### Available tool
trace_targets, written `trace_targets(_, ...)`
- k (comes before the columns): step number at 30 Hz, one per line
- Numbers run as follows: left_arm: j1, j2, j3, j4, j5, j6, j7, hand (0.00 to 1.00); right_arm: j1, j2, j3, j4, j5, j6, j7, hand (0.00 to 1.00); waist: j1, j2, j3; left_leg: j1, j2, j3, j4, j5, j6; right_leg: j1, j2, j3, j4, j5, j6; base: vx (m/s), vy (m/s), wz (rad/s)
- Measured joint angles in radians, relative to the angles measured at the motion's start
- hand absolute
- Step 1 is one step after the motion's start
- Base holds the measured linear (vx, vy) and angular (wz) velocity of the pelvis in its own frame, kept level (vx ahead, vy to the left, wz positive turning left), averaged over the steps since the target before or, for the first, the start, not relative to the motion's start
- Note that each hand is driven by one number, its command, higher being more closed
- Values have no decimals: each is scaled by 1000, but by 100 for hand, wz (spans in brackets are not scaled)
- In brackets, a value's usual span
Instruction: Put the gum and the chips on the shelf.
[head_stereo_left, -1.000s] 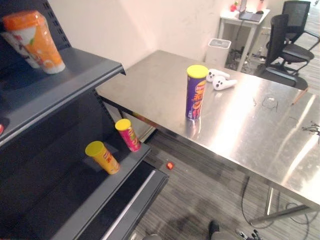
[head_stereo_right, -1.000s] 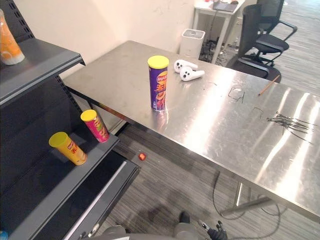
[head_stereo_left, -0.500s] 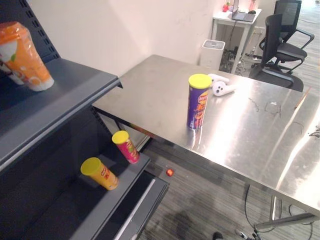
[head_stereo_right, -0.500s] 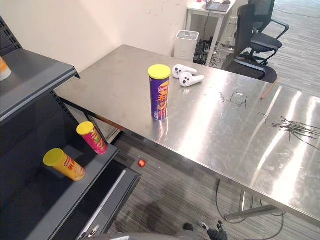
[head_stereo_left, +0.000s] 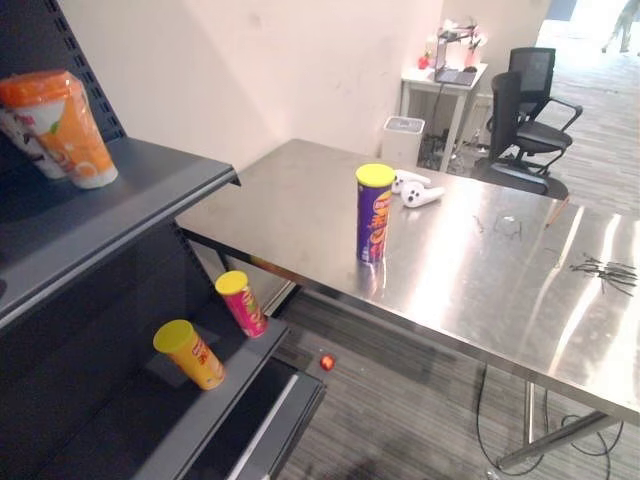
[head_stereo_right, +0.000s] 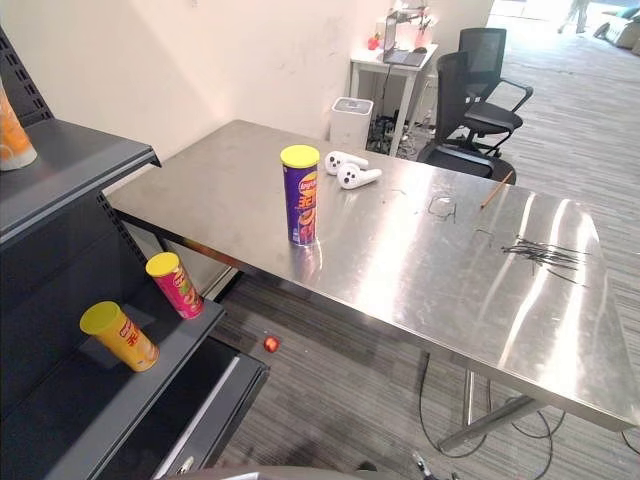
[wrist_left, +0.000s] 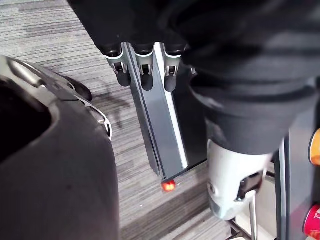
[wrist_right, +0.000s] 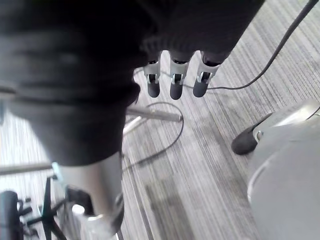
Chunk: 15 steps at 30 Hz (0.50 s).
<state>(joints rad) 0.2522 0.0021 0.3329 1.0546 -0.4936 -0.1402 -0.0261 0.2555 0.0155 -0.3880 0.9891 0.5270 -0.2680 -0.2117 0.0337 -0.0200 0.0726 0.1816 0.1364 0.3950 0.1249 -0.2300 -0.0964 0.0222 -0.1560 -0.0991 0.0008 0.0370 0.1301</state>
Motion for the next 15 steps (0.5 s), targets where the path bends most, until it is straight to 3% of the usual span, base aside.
trace_targets(9, 0, -4, 83, -22, 38, 19, -21, 0, -26, -5, -321, -110, 161, -22, -115, 0, 0, -19, -13, 22, 32, 38, 5, -17, -24, -1, 28, 18, 2, 2, -18, 39, -5, -14)
trace_targets(15, -37, -12, 84, -82, 45, 22, -20, 0, -84, -71, -478, -383, 189, -77, -223, 0, -3, -26, -16, 32, 40, 61, 26, -44, -26, -1, 35, 25, 8, 5, -12, 64, 25, -13)
